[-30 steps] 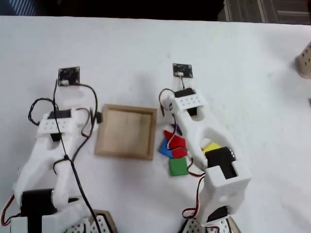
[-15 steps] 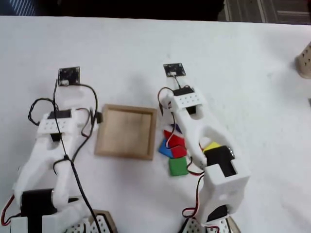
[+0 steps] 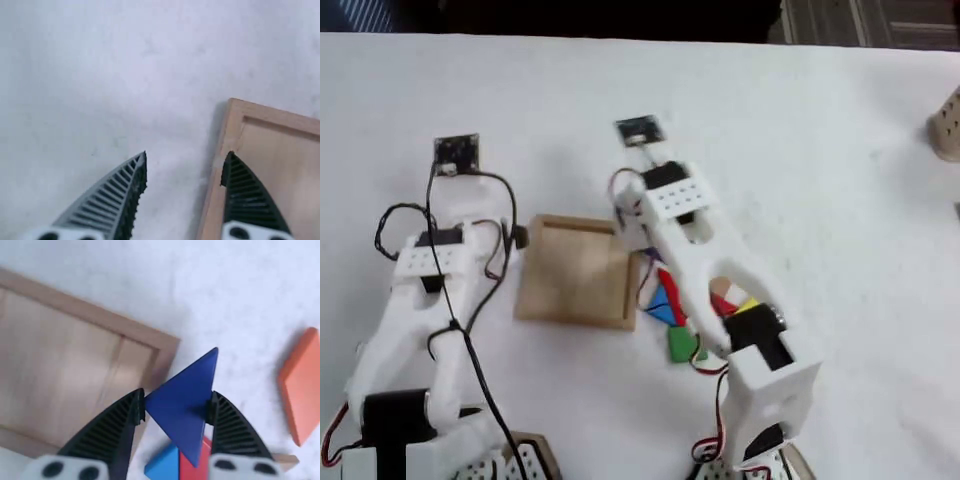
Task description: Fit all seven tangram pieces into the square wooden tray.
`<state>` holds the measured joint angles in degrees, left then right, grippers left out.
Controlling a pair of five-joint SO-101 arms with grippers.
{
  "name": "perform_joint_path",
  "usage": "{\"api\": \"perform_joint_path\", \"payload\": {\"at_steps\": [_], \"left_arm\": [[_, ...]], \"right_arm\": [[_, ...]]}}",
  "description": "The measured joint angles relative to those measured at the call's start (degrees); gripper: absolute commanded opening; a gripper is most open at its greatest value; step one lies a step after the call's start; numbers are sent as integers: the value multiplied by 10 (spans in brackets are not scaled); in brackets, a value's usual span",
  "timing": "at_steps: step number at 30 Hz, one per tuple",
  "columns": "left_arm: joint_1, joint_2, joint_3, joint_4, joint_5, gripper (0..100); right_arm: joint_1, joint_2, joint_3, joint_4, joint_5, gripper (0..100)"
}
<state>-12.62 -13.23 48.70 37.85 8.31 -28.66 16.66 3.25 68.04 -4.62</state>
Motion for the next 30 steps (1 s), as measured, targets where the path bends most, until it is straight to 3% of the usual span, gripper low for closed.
{"api": "perform_joint_path", "payload": {"at_steps": [12, 18, 21, 27, 30], "left_arm": [[-7, 0, 0, -3, 0, 251], [-7, 0, 0, -3, 0, 250], [-7, 0, 0, -3, 0, 250], [-7, 0, 0, -3, 0, 250], [-7, 0, 0, -4, 0, 249]], "right_arm": [[-127, 11, -20, 11, 0, 127], [-132, 82, -25, -28, 0, 127], [-137, 94, -48, -25, 36, 128], [-161, 95, -68, 13, 83, 293], [-161, 95, -69, 32, 105, 320]]}}
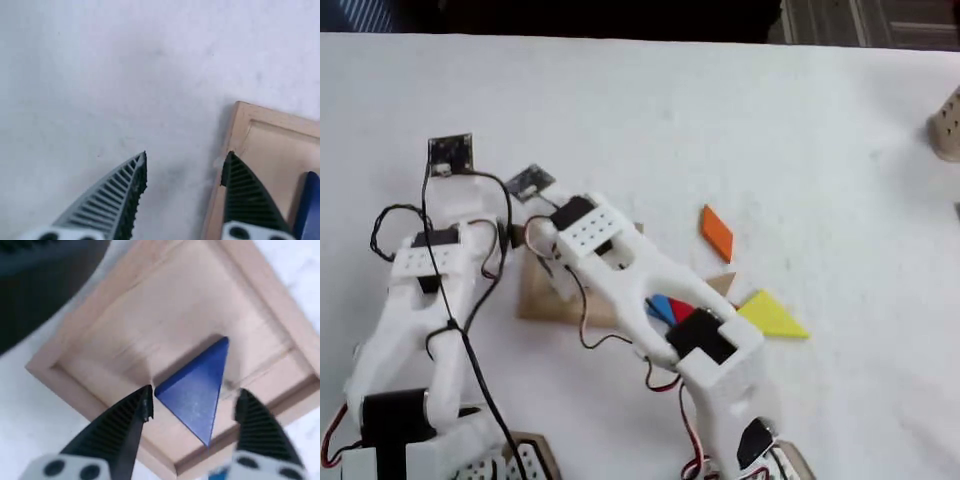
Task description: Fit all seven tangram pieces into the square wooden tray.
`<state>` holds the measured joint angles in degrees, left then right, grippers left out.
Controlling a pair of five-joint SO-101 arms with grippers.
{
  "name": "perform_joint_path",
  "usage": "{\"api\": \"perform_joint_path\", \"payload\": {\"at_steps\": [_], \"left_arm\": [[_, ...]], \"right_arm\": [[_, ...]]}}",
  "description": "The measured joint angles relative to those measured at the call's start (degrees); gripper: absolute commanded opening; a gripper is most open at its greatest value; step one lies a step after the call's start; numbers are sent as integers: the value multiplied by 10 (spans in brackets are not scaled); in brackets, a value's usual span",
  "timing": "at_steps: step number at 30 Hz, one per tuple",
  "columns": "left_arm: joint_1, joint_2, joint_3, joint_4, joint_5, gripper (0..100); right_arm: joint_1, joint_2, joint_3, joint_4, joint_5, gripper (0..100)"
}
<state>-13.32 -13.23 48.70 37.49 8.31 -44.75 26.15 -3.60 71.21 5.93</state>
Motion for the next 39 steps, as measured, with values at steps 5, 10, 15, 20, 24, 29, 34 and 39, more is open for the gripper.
{"api": "perform_joint_path", "payload": {"at_steps": [5, 10, 15, 20, 24, 29, 34, 39], "left_arm": [[0, 0, 0, 0, 0, 249], [0, 0, 0, 0, 0, 249], [0, 0, 0, 0, 0, 248], [0, 0, 0, 0, 0, 233], [0, 0, 0, 0, 0, 108], [0, 0, 0, 0, 0, 25], [18, 0, -4, 11, 0, 23], [129, 0, -45, 58, 16, 23]], "right_arm": [[0, -14, -4, 33, 18, 221], [40, -77, -4, 59, -1, 124], [78, -123, 65, 20, -4, 47], [116, -163, 171, -55, -4, 17], [168, -220, 230, -95, -4, 17], [229, -277, 302, -171, -4, 18], [275, -283, 314, -229, -4, 18], [302, -239, 313, -273, -4, 18]]}}
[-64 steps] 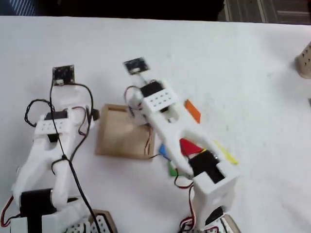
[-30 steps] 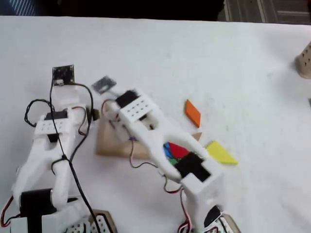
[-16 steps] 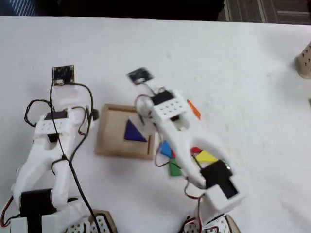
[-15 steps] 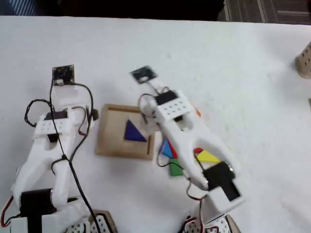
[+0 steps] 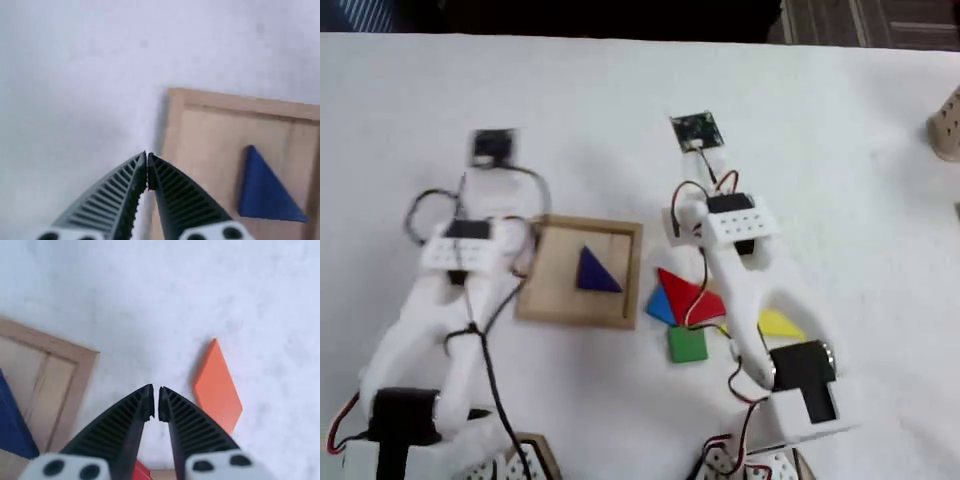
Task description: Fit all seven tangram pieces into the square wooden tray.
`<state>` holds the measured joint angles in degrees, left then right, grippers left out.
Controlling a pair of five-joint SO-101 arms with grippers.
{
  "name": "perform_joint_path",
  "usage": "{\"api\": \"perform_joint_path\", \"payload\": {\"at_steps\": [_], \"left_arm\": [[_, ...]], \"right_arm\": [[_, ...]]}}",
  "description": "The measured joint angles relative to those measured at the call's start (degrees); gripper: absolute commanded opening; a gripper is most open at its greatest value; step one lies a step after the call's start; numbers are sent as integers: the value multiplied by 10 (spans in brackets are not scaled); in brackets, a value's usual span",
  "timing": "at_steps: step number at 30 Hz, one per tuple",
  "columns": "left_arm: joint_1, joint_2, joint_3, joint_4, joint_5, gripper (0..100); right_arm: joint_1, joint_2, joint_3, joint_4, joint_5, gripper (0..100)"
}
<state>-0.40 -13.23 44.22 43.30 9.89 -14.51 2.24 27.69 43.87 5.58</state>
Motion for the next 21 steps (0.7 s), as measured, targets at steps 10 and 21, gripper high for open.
{"api": "perform_joint_path", "payload": {"at_steps": [10, 21], "left_arm": [[210, 1, -70, 0, 4, 23], [243, 212, -119, -84, 5, 23]], "right_arm": [[55, 86, -98, 35, -38, 18], [54, 134, -160, 83, -38, 18]]}}
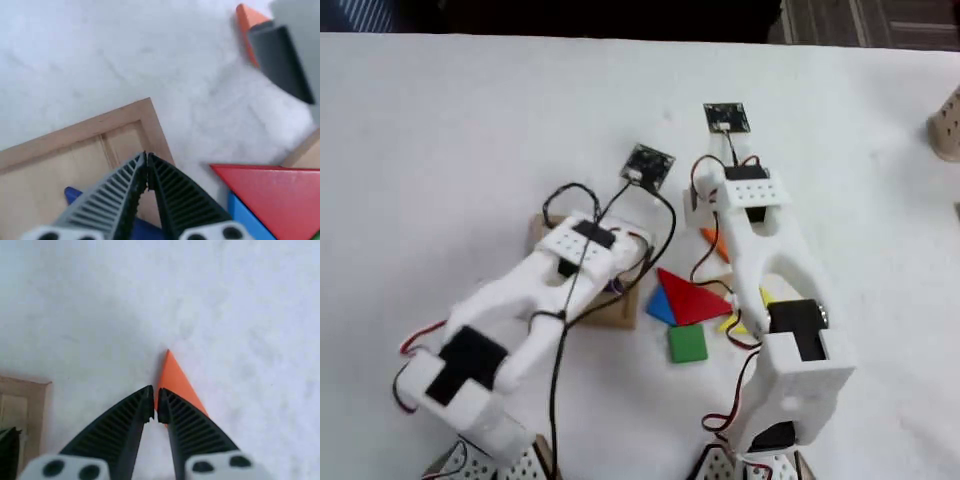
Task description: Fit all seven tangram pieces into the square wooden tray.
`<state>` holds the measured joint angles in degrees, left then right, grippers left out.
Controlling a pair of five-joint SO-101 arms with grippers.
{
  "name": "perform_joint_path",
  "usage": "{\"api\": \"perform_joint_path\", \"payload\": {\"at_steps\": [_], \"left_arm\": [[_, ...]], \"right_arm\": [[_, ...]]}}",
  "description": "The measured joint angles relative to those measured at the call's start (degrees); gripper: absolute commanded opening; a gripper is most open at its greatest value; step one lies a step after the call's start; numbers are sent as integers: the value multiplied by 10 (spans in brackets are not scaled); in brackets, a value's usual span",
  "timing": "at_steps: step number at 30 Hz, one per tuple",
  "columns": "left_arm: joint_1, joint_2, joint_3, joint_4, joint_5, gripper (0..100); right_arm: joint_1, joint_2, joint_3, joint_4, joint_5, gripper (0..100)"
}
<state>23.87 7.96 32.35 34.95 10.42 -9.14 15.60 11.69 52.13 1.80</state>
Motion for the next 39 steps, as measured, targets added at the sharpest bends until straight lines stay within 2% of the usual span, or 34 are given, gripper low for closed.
{"api": "perform_joint_path", "payload": {"at_steps": [3, 6, 13, 20, 25, 27, 31, 35, 39], "left_arm": [[0, 7, -5, 4, 0, 23], [-4, 7, -5, 53, 0, 23], [-64, 6, -17, 149, 0, 22], [-77, 5, -23, 204, 0, 22], [-91, -8, -12, 208, -4, 21], [-91, -32, 13, 206, -31, 21], [-97, -98, 97, 155, -51, 23], [-97, -143, 146, 142, -57, 23], [-98, -150, 152, 147, -113, 23]], "right_arm": [[-1, 0, -1, 0, 0, 18], [0, 0, -1, 0, 0, 18], [0, 0, -1, 0, 0, 18], [0, 0, -1, 0, -2, 18], [0, 0, -1, 0, -4, 18], [0, 0, -1, 0, -4, 18], [0, 0, -1, 0, -4, 18], [0, 0, -1, 0, -4, 18], [0, 0, -1, 0, -4, 18]]}}
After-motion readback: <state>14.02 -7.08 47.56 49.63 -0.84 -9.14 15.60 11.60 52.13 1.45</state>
